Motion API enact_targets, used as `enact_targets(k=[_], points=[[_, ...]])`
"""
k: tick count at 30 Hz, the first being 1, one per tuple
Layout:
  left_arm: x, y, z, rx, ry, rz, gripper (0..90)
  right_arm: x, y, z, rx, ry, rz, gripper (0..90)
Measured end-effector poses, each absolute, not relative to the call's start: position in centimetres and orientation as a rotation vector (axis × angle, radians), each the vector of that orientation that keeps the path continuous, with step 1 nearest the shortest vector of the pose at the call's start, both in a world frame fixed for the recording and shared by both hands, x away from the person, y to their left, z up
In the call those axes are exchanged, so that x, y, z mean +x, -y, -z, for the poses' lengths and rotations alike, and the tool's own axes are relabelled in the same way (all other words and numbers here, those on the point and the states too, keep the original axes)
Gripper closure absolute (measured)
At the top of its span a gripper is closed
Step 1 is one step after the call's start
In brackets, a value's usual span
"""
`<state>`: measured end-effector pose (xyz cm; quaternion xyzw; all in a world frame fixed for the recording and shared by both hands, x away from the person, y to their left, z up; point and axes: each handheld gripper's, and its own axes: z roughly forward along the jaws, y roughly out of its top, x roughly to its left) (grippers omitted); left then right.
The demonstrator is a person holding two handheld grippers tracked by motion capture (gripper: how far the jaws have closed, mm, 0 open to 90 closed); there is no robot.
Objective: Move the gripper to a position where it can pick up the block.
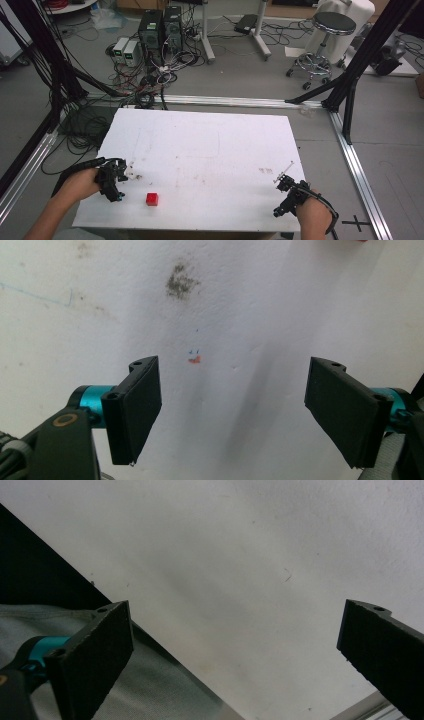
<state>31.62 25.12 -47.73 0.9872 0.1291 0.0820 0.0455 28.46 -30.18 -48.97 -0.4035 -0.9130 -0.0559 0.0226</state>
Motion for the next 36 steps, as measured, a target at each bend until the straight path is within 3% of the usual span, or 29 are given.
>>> enact_targets(k=[19, 36], points=[[31.6, -20.6, 47.6, 3.096, -0.113, -0.184, 23.0, 28.4, 30.2, 48.8, -1.256, 2.821, 0.191, 0.9], [30.6, -17.6, 48.7, 3.14, 0.01, -0.151, 23.0, 28.4, 30.1, 48.8, -1.248, 2.819, 0.191, 0.9]])
